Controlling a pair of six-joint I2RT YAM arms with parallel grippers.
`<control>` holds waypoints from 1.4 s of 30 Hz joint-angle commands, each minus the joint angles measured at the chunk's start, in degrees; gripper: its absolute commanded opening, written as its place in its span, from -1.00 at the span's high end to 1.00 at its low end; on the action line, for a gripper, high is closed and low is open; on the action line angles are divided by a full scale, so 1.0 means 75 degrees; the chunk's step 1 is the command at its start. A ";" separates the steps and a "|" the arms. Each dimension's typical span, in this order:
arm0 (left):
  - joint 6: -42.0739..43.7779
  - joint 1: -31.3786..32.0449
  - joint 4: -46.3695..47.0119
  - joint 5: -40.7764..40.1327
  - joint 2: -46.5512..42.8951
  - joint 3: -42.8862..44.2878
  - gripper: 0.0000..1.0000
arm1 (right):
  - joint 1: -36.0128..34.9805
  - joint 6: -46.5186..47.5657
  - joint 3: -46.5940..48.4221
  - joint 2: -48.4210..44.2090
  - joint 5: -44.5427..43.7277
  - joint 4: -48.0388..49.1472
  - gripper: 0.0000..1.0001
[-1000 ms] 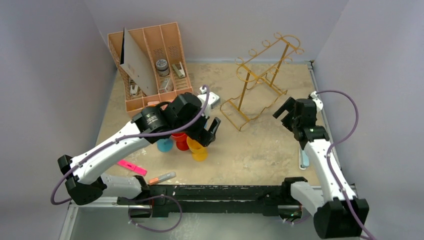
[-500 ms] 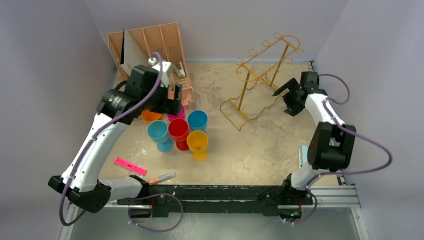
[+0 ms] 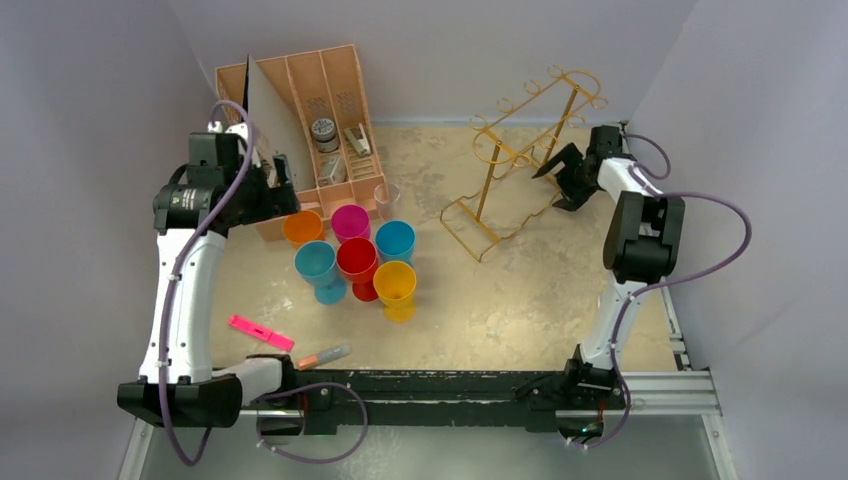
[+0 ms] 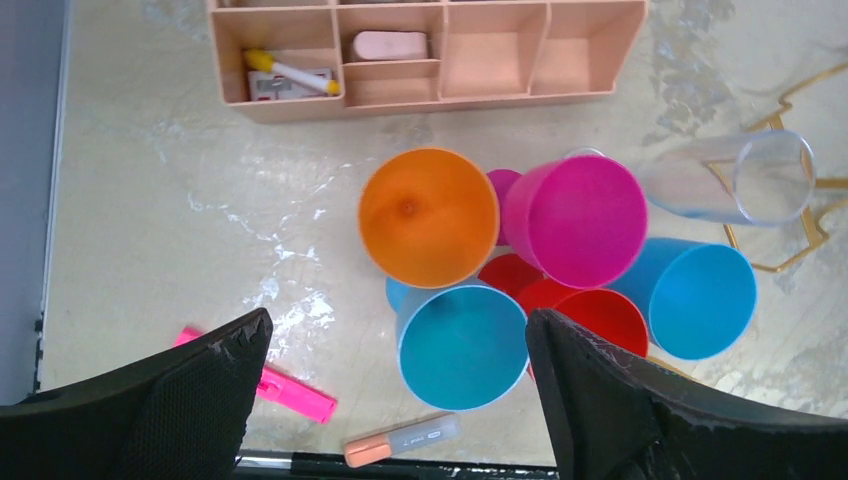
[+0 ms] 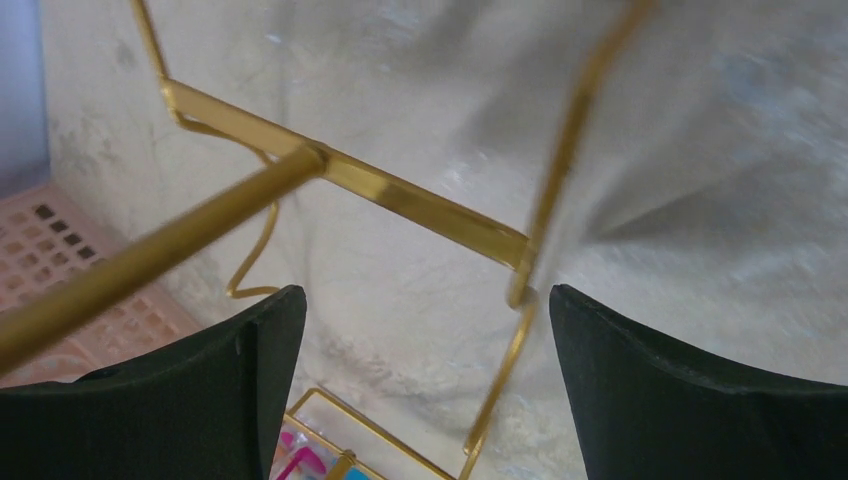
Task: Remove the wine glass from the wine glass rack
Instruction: Adjust the wine rack at the center of the board, then reset both arms
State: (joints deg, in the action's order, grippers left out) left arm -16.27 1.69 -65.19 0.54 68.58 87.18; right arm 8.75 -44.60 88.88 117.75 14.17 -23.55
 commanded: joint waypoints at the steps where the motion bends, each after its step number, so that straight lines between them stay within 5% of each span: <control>1: 0.0040 -0.0831 0.0236 0.0579 -0.0307 -0.0177 -0.94 | 0.0038 0.0691 0.0689 0.0284 0.1820 0.0957 -0.85; 7: -0.0448 -0.0987 0.0407 0.0732 -0.0581 -0.0338 -0.95 | 0.0267 0.0500 0.0412 0.0240 0.2469 0.1444 -0.85; 14: -0.0298 -0.0988 0.0422 0.0493 -0.1019 -0.0311 -0.95 | 0.0381 0.0422 -0.0745 -0.1491 0.1040 0.0263 -0.98; 25: -0.0120 -0.0988 0.0598 0.0410 -0.1348 0.0038 -0.95 | 0.0959 0.0067 -0.1989 -0.4946 0.0799 0.0532 -0.98; 30: 0.0288 -0.0988 0.0670 0.0791 -0.1271 0.0593 -0.95 | 0.0997 0.0475 -0.1227 -0.5865 0.1188 0.0561 -0.98; 36: 0.0678 -0.0986 0.0707 0.1593 -0.0930 0.1011 -0.99 | 0.0832 0.1047 -0.0060 -0.5783 0.3533 0.0789 -0.98; 42: 0.0944 -0.0954 0.0839 0.1680 -0.0105 0.1637 -1.00 | -0.0007 0.3156 0.2513 -0.5006 0.4065 -0.2031 -0.98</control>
State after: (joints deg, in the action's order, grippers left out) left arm -11.31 -5.30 -61.76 12.25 63.94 95.94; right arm 12.03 -33.32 94.39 76.09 36.99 -24.51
